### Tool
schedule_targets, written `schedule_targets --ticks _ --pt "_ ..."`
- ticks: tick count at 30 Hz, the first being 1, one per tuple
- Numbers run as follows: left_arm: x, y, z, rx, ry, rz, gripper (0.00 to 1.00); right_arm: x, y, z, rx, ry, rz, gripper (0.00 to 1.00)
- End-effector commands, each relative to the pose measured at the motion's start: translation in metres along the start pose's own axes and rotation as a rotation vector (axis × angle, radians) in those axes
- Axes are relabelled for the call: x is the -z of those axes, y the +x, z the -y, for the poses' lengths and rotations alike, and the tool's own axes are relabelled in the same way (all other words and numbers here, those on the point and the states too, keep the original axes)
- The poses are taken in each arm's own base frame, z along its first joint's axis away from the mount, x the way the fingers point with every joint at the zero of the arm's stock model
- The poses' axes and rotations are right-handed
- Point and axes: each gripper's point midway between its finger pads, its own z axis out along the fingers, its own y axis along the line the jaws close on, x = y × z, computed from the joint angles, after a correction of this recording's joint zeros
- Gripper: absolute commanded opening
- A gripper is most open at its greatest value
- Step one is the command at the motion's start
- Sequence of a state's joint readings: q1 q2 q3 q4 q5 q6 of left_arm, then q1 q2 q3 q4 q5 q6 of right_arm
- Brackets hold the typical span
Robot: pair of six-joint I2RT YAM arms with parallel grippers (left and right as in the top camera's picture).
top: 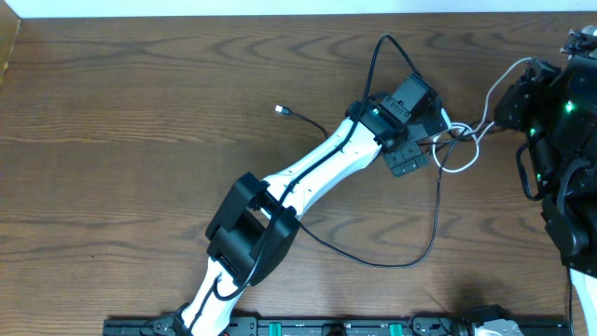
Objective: Untangle cables
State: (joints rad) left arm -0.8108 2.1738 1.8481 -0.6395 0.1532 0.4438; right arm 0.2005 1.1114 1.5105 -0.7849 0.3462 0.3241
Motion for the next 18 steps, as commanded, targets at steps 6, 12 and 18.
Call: schedule_targets --ticks 6,12,18 --pt "0.0015 -0.0088 -0.0001 0.005 0.007 0.040 0.08 0.0160 -0.0104 0.0009 0.005 -0.018 0.038 0.01" --pt "0.0014 -0.0088 0.0007 0.010 0.009 0.039 0.08 0.0202 -0.0122 0.0019 0.002 -0.021 0.047 0.01" --pt "0.0014 -0.0087 0.0006 0.054 0.010 0.039 0.87 0.0188 -0.0100 0.0021 0.005 -0.018 0.038 0.01"
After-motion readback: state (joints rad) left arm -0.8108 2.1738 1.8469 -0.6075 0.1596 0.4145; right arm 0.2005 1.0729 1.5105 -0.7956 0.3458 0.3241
